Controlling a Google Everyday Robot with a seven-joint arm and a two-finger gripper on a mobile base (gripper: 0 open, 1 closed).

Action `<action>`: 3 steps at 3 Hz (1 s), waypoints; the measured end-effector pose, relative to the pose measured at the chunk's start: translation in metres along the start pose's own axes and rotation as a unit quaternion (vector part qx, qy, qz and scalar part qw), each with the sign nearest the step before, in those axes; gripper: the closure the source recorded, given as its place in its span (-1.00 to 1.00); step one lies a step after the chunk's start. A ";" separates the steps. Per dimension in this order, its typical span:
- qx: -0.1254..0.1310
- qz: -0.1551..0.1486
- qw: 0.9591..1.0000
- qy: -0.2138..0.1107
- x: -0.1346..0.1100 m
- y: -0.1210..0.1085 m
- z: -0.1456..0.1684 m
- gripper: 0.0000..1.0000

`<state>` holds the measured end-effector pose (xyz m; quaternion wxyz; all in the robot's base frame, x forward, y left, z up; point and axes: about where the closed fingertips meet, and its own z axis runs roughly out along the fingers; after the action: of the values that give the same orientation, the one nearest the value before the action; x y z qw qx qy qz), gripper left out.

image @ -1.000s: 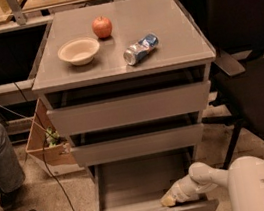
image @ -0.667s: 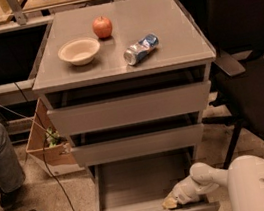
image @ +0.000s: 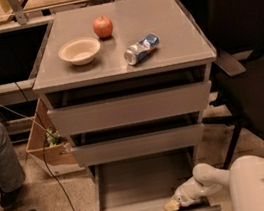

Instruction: Open bottom drawer

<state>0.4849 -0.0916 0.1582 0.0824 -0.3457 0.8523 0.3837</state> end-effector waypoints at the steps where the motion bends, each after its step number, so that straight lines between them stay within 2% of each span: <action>1: -0.011 0.009 1.000 0.002 0.002 0.003 0.001 1.00; 2: -0.038 0.012 0.999 -0.001 0.007 0.022 -0.005 1.00; 3: -0.008 -0.026 0.999 -0.046 -0.016 0.029 -0.030 1.00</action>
Offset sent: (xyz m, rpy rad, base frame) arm -0.0887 0.0064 0.0496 0.1753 0.1689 0.0683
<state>0.4817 -0.0916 0.2028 0.1288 -0.3508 0.8353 0.4033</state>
